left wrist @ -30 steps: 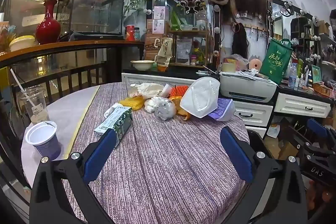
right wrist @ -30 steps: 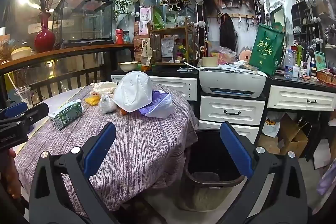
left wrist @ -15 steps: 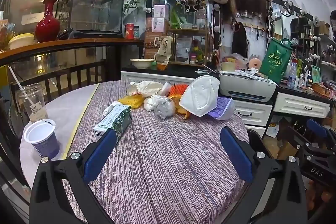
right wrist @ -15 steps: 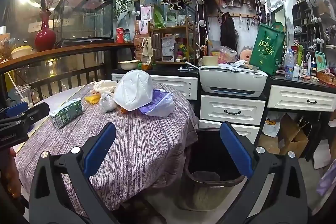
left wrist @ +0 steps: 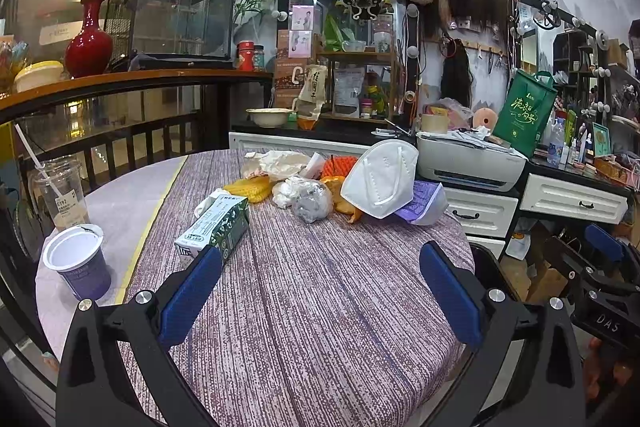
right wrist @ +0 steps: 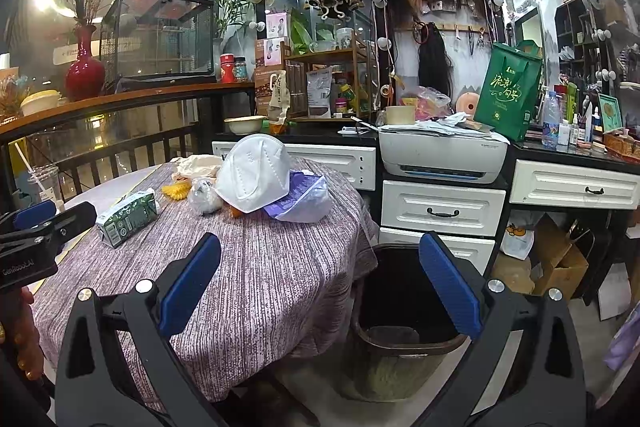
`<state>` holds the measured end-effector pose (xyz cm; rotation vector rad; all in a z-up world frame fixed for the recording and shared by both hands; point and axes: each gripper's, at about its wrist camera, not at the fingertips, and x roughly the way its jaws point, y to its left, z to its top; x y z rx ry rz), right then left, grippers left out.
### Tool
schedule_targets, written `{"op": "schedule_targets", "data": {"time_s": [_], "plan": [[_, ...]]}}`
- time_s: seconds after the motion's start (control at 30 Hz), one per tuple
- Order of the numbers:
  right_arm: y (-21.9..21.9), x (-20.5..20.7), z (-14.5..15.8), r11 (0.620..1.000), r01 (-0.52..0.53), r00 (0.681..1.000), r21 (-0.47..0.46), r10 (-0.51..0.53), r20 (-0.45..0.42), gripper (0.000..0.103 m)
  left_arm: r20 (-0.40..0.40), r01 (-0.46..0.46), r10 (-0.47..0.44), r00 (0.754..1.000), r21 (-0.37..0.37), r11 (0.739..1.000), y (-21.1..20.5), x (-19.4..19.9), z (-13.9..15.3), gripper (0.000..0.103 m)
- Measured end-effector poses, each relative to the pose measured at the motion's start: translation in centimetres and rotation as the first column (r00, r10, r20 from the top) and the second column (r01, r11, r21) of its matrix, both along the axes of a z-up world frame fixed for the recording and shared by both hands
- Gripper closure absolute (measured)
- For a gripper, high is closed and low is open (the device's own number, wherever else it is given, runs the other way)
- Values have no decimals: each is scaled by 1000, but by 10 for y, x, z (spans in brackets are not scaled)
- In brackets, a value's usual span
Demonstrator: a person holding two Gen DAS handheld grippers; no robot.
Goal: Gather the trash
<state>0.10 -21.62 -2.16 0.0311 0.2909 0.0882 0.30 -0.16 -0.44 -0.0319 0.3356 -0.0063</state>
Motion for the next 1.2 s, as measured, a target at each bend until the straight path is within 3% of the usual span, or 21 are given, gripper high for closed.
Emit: {"op": "schedule_targets", "data": {"time_s": [1.2], "plan": [[-2, 1, -2, 1000, 1, 1000, 4, -1, -9, 5, -20, 7, -7, 1000, -6, 1000, 0, 2, -4, 5]]}}
